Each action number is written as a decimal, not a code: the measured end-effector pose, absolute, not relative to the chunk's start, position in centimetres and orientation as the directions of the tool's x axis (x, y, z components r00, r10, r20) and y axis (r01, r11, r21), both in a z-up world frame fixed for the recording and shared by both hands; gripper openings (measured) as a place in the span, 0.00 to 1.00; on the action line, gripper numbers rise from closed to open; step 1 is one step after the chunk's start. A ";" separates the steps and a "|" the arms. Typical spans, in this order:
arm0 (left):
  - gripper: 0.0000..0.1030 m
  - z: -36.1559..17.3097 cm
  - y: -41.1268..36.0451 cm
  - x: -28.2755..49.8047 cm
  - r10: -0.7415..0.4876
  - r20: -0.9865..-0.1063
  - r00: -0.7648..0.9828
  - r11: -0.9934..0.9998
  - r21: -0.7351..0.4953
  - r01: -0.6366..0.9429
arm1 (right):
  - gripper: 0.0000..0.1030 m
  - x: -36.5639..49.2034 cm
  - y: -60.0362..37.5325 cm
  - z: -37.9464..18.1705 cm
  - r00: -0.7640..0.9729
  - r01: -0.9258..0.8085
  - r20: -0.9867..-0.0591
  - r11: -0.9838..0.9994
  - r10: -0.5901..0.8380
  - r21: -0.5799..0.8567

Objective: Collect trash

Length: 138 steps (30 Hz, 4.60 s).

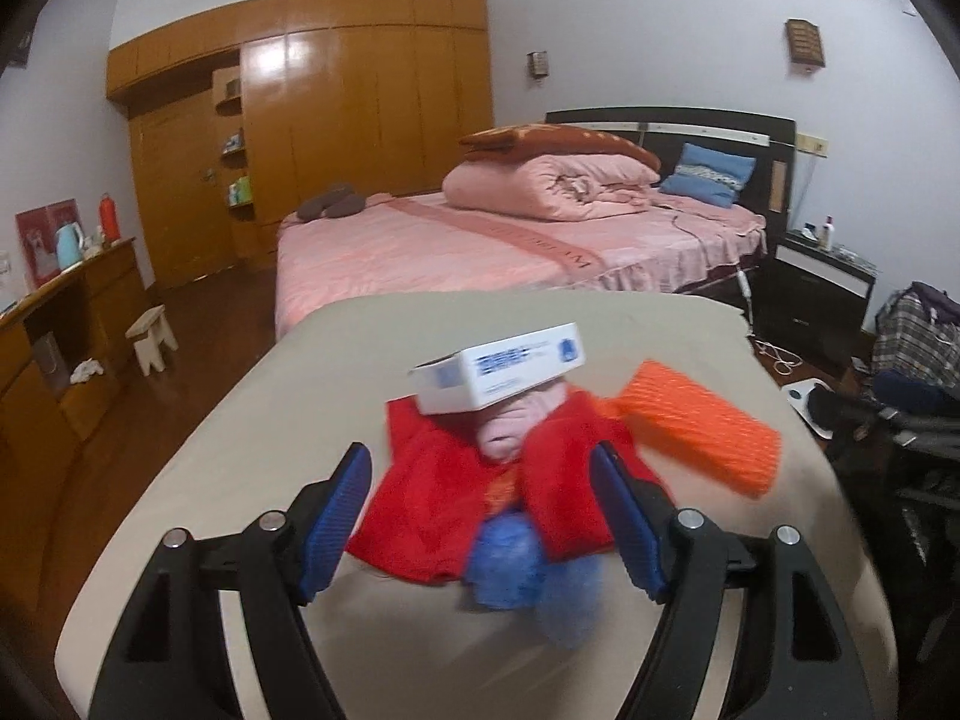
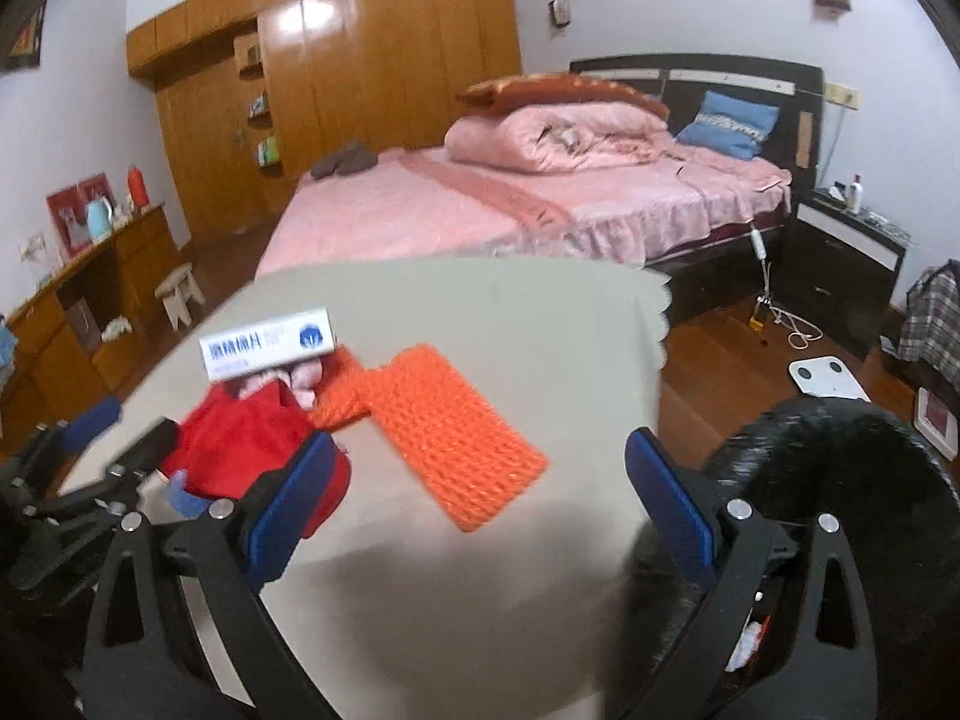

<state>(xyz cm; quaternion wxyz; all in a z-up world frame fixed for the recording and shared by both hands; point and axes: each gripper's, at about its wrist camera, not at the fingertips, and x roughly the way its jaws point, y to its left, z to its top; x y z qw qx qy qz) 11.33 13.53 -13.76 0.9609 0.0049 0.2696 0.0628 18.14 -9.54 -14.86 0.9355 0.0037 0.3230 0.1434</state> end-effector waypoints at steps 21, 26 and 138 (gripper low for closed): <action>0.72 -16.4 14.9 12.6 0.153 -0.554 0.818 0.987 0.046 -0.154 | 0.73 22.3 -6.5 -20.5 0.635 -0.276 -0.739 0.960 0.227 0.058; 0.72 -16.4 14.8 12.5 0.152 -0.556 0.817 0.987 0.046 -0.152 | 0.57 22.8 -6.3 -21.1 0.615 -0.279 -0.761 0.960 0.207 0.035; 0.04 -11.3 5.5 10.6 -0.188 -0.475 0.860 0.982 -0.076 0.173 | 0.11 16.2 -14.8 -13.7 0.680 -0.244 -0.640 0.933 0.359 0.264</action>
